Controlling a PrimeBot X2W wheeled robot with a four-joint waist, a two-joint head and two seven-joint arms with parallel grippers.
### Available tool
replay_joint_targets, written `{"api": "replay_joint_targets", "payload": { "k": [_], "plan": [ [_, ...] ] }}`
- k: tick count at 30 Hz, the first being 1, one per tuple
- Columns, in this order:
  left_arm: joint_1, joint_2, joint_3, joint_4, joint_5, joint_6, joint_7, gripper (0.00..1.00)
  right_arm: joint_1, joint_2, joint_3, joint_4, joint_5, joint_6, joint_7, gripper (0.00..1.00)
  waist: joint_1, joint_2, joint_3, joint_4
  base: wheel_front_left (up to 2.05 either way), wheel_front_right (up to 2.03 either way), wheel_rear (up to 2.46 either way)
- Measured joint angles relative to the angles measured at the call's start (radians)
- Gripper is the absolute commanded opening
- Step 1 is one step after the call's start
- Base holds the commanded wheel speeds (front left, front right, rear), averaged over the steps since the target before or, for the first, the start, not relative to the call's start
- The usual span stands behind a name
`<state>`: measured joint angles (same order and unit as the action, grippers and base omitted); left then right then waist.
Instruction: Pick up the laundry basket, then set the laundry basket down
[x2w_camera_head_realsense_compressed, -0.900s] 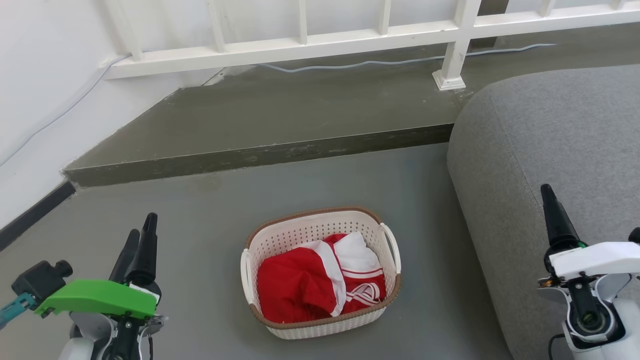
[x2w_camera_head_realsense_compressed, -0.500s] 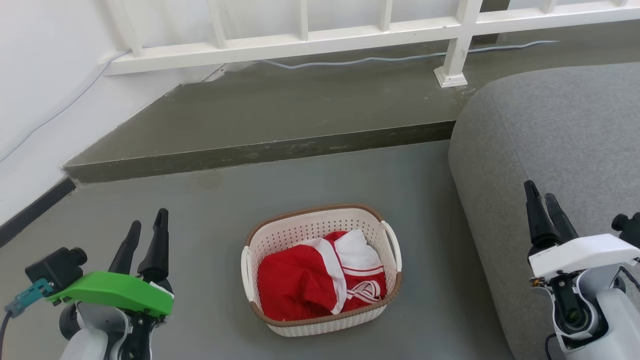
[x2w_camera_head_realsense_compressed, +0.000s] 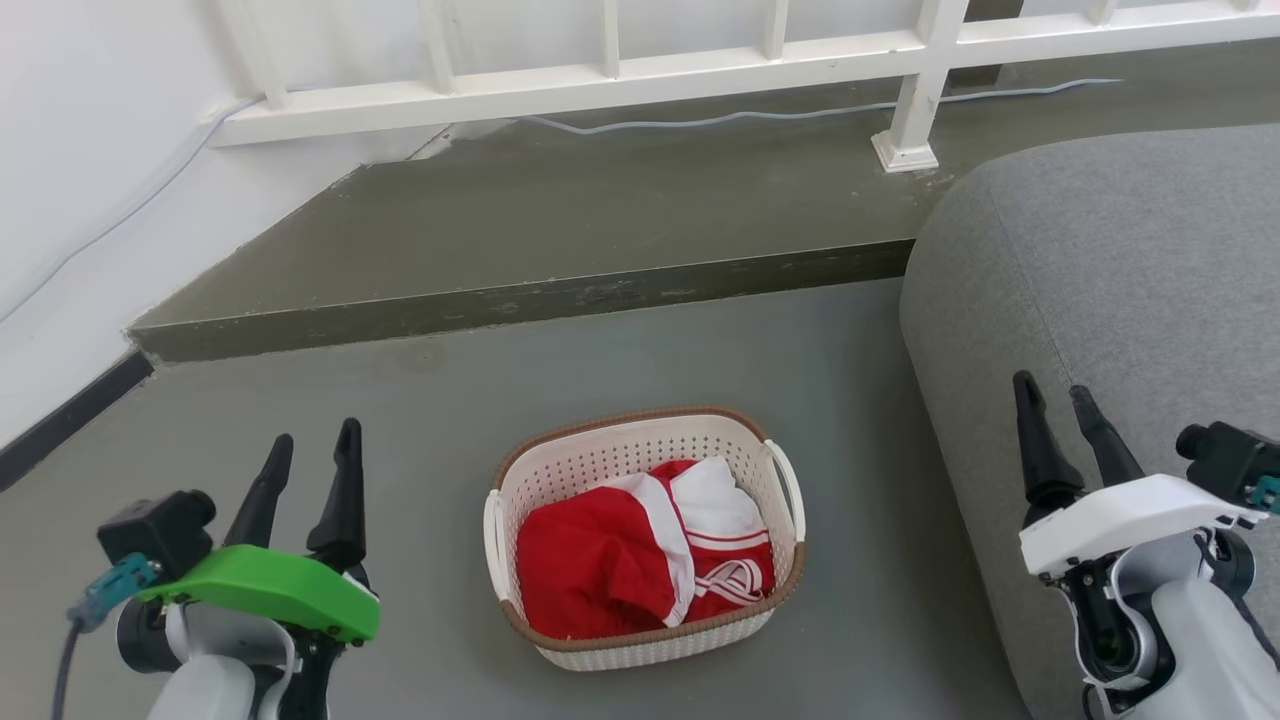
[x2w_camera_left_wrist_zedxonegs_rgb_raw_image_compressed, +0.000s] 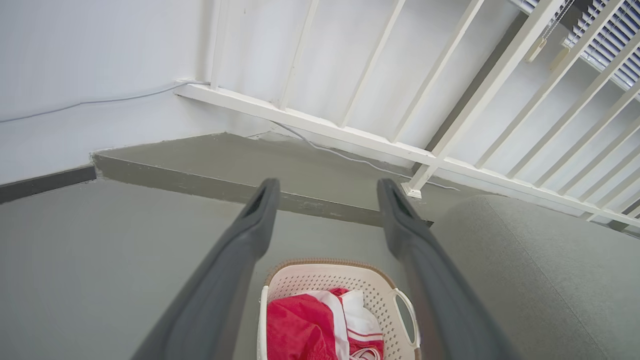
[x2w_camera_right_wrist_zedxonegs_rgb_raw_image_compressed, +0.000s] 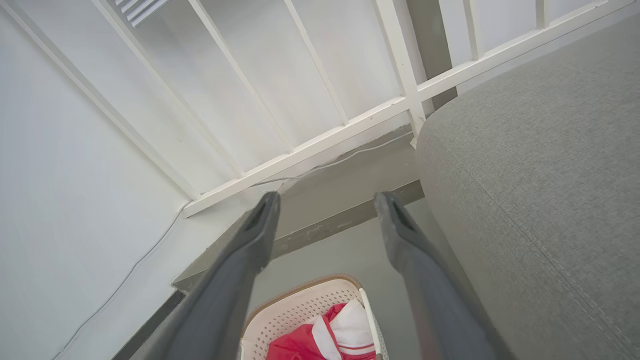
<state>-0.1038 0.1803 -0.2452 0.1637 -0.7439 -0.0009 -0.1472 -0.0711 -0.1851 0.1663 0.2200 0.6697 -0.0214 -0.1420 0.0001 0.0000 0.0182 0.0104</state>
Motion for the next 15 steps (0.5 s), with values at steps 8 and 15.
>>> {"api": "replay_joint_targets", "payload": {
  "k": [8, 15],
  "plan": [
    [0.000, 0.000, -0.023, -0.002, 0.107, 0.020, -0.023, 1.00, 0.000, 0.000, 0.029, 0.014, -0.094, -0.025, -0.026, 1.00, 0.0000, 0.0000, 0.000, 0.000, 0.00, 0.00, 0.00],
    [0.002, 0.000, -0.035, -0.004, 0.191, 0.040, -0.043, 1.00, 0.000, 0.000, 0.049, 0.022, -0.183, -0.041, -0.044, 1.00, 0.0000, 0.0000, -0.001, -0.001, 0.00, 0.00, 0.00]
  ]
}}
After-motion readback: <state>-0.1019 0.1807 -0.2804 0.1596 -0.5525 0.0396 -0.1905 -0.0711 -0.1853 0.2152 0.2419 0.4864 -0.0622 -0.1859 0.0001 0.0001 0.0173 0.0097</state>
